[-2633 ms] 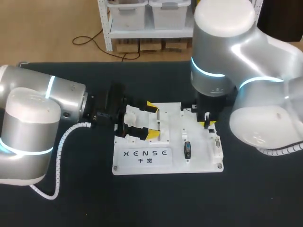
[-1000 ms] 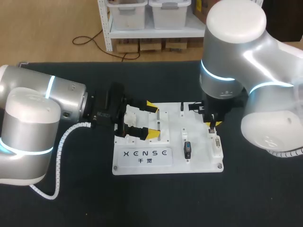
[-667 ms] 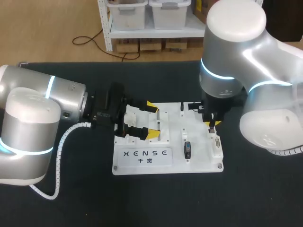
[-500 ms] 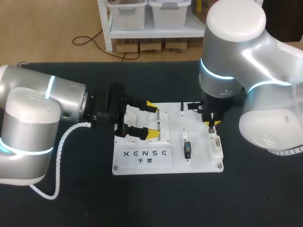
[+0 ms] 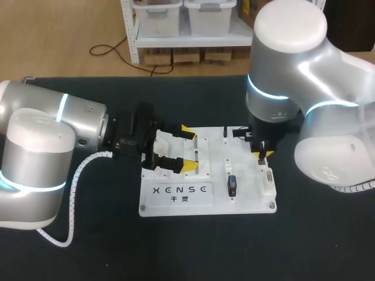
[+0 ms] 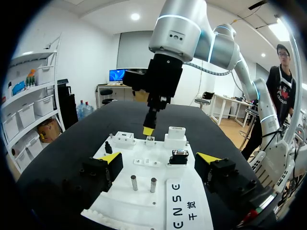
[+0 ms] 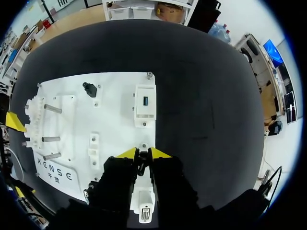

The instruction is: Insert the Ethernet cable into its matching sockets.

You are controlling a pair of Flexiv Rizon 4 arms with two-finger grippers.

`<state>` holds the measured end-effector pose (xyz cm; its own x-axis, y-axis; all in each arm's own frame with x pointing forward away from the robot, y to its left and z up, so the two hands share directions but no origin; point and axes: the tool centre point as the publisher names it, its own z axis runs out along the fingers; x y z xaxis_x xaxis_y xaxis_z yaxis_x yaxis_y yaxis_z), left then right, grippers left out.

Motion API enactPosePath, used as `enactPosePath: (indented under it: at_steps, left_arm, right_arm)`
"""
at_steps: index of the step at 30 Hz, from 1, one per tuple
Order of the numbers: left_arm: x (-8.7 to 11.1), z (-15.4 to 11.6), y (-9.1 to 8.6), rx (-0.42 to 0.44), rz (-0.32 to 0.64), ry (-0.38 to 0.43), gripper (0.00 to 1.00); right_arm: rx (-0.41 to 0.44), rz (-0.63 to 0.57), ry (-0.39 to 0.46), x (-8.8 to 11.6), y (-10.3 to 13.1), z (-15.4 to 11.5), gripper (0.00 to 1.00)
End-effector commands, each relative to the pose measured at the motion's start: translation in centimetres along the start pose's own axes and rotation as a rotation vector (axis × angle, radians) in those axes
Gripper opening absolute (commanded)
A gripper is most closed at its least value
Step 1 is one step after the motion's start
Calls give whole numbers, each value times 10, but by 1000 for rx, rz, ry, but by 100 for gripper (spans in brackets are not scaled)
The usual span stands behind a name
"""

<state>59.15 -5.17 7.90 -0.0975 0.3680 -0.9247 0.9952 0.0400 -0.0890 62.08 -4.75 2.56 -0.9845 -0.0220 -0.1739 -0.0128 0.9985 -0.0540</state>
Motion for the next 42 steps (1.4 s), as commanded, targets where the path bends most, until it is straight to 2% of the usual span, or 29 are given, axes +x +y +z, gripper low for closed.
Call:
enactPosePath:
  at_steps: [1,23,29,30,31,32,42]
  left_arm:
    - [2,0,0,-3,3,-6,100]
    - [2,0,0,-3,3,-6,100]
    - [2,0,0,-3,3,-6,100]
    - [2,0,0,-3,3,-6,100]
    - [2,0,0,-3,3,-6,100]
    - [2,0,0,-3,3,-6,100]
    - [2,0,0,-3,3,-6,100]
  right_arm:
    - [4,2,0,1,0,7,0]
    - [21,-10,29,5,0,23,0]
    - [7,-28,-22,-1,0,11,0]
    - [4,-20,-30,-3,0,7,31]
    - [-4,-10,-36,-4,0,5,79]
    - [-14,-7,-47,-6,1,1,100]
    - [-20,-5,-53,-7,2,-1,100]
